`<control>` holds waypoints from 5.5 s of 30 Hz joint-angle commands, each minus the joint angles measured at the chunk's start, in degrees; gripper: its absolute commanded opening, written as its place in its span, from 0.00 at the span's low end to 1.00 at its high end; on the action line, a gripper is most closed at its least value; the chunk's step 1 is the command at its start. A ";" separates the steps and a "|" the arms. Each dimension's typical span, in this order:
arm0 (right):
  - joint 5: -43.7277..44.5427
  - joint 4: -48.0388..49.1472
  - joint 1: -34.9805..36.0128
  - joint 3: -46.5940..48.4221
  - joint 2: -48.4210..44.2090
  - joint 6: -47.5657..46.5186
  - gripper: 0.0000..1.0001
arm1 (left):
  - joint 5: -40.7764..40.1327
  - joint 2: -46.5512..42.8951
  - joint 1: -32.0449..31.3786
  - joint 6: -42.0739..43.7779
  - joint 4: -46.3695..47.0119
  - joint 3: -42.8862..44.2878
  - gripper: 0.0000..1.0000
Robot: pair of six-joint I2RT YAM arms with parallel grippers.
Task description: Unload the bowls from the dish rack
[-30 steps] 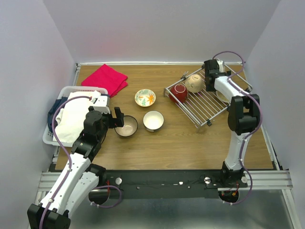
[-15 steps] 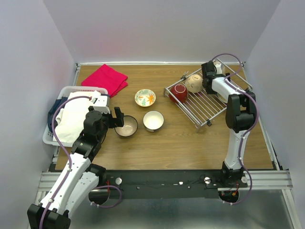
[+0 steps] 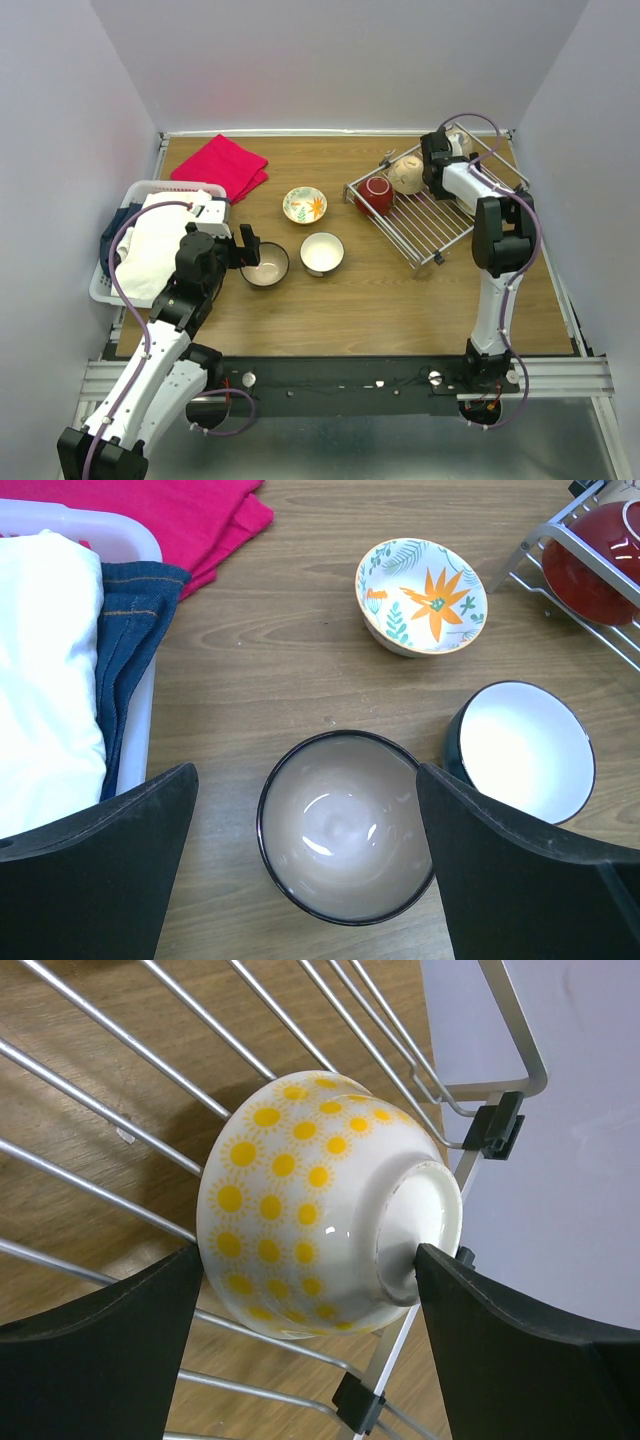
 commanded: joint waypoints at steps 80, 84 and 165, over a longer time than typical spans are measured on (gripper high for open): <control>-95.13 55.86 0.63 -39.64 -48.87 53.41 0.44 | 6.81 36.52 -15.88 -26.54 19.46 25.33 0.99; -96.19 61.06 0.54 -42.38 -50.18 57.37 0.44 | 7.25 39.60 -16.50 -29.61 21.04 26.74 0.98; -82.57 21.60 0.63 -41.95 -57.13 26.00 1.00 | 5.67 71.86 -1.56 -8.08 -10.33 53.28 0.18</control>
